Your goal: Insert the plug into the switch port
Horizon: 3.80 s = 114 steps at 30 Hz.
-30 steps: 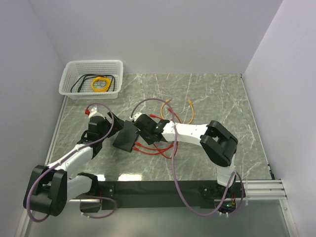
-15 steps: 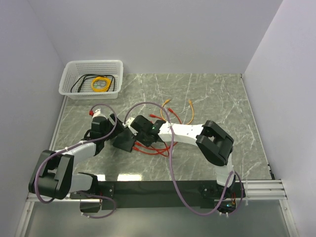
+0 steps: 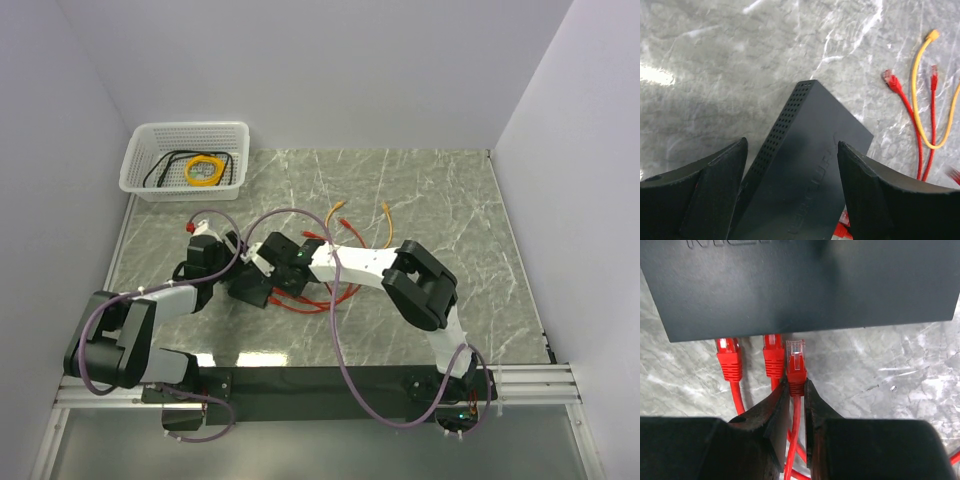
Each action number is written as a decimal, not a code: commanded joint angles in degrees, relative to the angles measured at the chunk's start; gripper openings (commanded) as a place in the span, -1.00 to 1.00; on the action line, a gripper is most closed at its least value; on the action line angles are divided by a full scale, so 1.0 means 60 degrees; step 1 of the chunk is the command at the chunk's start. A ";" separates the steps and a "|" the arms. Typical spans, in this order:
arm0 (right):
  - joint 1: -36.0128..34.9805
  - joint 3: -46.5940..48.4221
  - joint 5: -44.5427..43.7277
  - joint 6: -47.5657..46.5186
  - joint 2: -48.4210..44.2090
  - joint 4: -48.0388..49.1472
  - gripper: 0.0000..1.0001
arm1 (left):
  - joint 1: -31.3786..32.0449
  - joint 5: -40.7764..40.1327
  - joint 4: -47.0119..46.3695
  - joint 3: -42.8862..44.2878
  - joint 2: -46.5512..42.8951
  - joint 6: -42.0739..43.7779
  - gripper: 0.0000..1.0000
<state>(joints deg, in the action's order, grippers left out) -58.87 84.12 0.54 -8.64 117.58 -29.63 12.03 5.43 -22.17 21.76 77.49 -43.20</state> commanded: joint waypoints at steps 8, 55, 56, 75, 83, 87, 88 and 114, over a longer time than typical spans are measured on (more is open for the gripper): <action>0.0159 0.0599 -0.0410 -0.0053 0.0119 -0.0804 -1.00 | 0.0001 0.0632 -0.0537 0.0197 0.0341 0.0300 0.54; -0.0193 0.2313 0.0643 0.0371 0.0647 -0.1053 -1.00 | 0.0719 0.0486 -0.0933 0.0182 0.1074 -0.0036 0.39; -0.0193 0.2314 0.0643 0.0371 0.0706 -0.1068 -1.00 | 0.0719 0.0486 -0.0933 0.0182 0.1074 -0.0022 0.39; -0.0105 0.2387 -0.0309 0.0679 0.1497 -0.1478 -1.00 | 0.0719 0.0442 -0.0860 0.0168 0.1015 0.0052 0.37; -0.0134 0.2708 0.0129 0.0621 0.1453 -0.1565 -1.00 | 0.0763 0.0487 -0.0934 0.0197 0.1089 0.0037 0.35; -0.0193 0.3089 0.0218 0.0562 0.1673 -0.1785 -1.00 | 0.0822 0.0413 -0.0875 0.0197 0.1044 0.0022 0.35; -0.0222 0.3162 0.0247 0.0562 0.1702 -0.1829 -1.00 | 0.0836 0.0413 -0.0918 0.0182 0.1073 -0.0007 0.35; -0.0574 0.2724 0.0819 0.0064 0.0926 -0.0190 -1.00 | 0.1012 0.0589 -0.1109 0.0124 0.1235 0.0022 0.33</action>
<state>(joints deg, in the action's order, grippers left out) -57.60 100.14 -1.48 -1.45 126.10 -43.07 14.94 2.50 -29.71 22.74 83.53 -43.55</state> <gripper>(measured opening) 0.206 0.663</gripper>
